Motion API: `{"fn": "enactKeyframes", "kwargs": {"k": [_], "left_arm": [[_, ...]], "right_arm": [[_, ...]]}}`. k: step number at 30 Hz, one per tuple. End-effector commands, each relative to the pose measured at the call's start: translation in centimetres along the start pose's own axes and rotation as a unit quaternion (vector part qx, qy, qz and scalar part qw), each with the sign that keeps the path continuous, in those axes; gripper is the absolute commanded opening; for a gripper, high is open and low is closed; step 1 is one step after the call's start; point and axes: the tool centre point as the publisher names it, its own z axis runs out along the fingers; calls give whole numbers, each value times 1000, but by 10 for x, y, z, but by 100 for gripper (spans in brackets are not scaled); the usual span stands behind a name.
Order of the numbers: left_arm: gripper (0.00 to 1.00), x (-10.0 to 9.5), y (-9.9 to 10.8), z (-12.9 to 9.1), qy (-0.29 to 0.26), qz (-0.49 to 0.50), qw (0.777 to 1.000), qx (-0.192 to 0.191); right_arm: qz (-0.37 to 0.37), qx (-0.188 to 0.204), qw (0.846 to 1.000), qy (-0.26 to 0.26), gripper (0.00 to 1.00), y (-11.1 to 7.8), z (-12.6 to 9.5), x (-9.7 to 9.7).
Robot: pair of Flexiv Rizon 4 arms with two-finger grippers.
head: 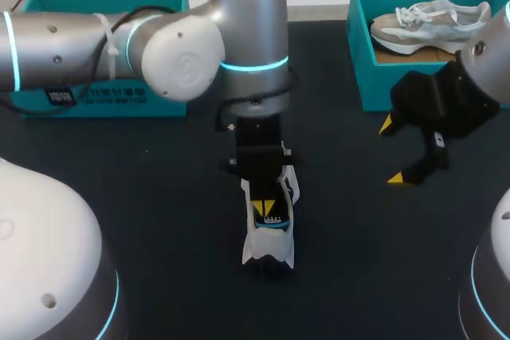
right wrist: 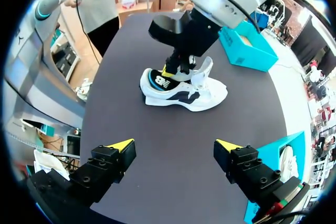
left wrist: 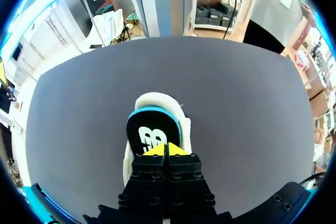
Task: Take the shoe out of the shoebox, open the shoe tongue, remove and reinsert the insole, then place the shoe into the shoebox
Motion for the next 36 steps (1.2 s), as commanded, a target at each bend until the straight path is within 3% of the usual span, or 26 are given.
{"fn": "enactKeyframes", "kwargs": {"k": [1, 6, 11, 19, 24, 31, 36], "left_arm": [[0, -11, 5, 18, -16, -7, 1000, 4], [0, -11, 10, 34, -19, -6, 1000, 0], [0, -5, 18, 48, 1, -23, 999, -29], [0, -4, 5, 10, -33, -23, 999, -25], [0, -6, -7, 4, -33, -20, 999, 5], [0, -12, -12, 25, -26, -11, 999, 43], [0, -17, -5, 49, -31, -10, 998, 59]], "right_arm": [[0, 1, 1000, 0, 100, 0, 1, 0], [0, 1, 1000, 0, 100, 0, 1, 0], [0, 1, 1000, 0, 100, 0, 1, 0], [0, 1, 1000, 0, 100, 0, 1, 0], [0, 1, 1000, 0, 100, 0, 1, 0], [0, 1, 1000, 0, 100, 0, 1, 0], [0, 1, 1000, 0, 100, 0, 1, 0]]}}
